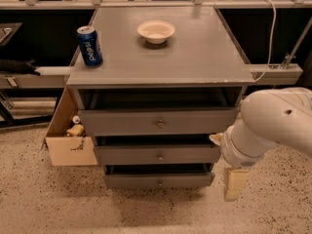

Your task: Open middle drawer

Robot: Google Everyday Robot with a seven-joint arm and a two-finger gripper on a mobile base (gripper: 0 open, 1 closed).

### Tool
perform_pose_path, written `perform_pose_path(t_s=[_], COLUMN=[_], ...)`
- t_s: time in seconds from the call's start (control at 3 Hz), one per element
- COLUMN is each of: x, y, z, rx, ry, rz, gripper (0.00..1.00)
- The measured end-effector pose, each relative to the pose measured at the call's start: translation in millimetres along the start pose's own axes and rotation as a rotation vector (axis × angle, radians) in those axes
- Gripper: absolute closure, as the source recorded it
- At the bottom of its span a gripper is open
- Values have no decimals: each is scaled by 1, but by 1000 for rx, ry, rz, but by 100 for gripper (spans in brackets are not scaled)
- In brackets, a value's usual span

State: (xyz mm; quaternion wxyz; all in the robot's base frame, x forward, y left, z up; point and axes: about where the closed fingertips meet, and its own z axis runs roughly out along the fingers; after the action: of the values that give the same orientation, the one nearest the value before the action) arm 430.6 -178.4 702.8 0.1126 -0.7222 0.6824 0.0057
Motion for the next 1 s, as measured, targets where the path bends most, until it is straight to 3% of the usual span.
perform_pose_path(t_s=[0.67,1.0], x=[19,16], y=[-13,-25], z=[120,168], rx=[36,27], ry=[-48,-71], rz=[-105,-125], gripper=[0,0])
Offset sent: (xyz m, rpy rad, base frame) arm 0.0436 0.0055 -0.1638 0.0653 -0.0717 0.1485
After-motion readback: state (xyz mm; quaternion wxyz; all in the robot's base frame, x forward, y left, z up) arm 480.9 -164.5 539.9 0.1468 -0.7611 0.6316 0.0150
